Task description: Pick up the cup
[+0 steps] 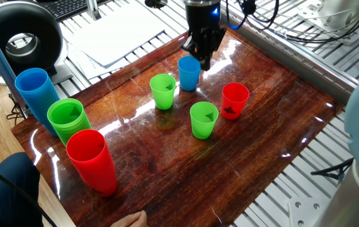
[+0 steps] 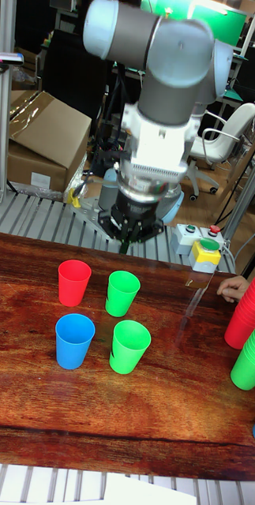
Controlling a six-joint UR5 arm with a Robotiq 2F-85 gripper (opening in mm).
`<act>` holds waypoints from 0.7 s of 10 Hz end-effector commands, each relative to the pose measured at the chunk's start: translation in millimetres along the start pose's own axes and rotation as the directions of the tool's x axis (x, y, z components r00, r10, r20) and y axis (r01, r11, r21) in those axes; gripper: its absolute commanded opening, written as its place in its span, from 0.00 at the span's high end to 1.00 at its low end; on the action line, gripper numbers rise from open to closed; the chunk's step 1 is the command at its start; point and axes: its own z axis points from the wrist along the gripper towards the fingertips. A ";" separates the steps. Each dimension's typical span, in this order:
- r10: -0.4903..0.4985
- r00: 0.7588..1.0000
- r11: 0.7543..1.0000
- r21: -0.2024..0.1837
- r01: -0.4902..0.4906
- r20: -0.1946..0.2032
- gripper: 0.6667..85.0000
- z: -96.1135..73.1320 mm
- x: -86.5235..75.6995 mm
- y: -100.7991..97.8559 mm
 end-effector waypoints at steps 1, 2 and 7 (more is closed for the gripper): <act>-0.084 0.996 0.996 -0.007 0.084 -0.002 0.99 -41.5 13.3 -2.9; -0.115 0.993 0.993 0.011 0.114 0.025 0.99 -41.6 5.9 -6.6; -0.118 0.991 0.993 0.021 0.117 0.068 0.99 -40.5 -5.7 -8.5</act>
